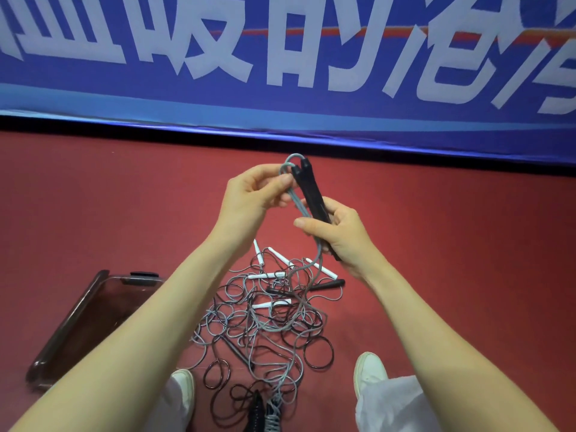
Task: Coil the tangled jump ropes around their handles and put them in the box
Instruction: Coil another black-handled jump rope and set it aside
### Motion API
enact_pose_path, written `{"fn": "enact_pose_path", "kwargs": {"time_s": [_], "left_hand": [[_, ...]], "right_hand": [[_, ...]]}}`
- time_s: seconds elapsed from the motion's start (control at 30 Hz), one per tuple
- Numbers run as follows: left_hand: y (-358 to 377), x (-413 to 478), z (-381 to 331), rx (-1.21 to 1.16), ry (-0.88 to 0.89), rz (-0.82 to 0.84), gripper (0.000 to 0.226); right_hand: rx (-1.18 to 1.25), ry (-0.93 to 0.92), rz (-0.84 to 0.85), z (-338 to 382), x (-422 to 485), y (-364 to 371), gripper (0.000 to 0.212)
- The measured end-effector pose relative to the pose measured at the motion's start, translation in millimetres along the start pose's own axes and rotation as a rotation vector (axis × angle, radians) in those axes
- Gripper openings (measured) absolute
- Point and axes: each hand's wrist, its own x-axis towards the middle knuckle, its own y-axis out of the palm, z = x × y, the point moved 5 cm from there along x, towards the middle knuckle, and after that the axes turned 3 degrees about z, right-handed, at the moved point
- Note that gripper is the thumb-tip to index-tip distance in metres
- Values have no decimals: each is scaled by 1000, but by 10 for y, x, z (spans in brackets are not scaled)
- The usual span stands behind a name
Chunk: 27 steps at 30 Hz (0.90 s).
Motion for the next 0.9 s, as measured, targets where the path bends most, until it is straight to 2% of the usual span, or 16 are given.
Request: {"fn": "enact_pose_path", "kwargs": {"time_s": [0.17, 0.27, 0.33, 0.47, 0.6, 0.7, 0.8, 0.9], "left_hand": [[-126, 65, -84, -237, -140, -151, 46], [-145, 116, -82, -425, -208, -173, 46], [-127, 134, -42, -462, -221, -163, 44], [11, 68, 87, -216, -217, -37, 25], [168, -60, 256, -88, -241, 128, 11], [143, -52, 245, -116, -193, 75, 9], [87, -21, 174, -70, -109, 26, 8], [93, -51, 191, -40, -107, 16, 7]], "right_hand": [[2, 128, 117, -64, -15, 16, 20], [49, 179, 169, -121, -16, 37, 20], [101, 192, 168, -170, -12, 42, 19], [267, 219, 99, -268, 36, -18, 27], [364, 176, 87, -219, 37, -29, 17], [342, 171, 114, -229, 40, 15, 15], [134, 181, 110, -286, 51, 40, 14], [85, 190, 146, -301, 28, 120, 13]]}}
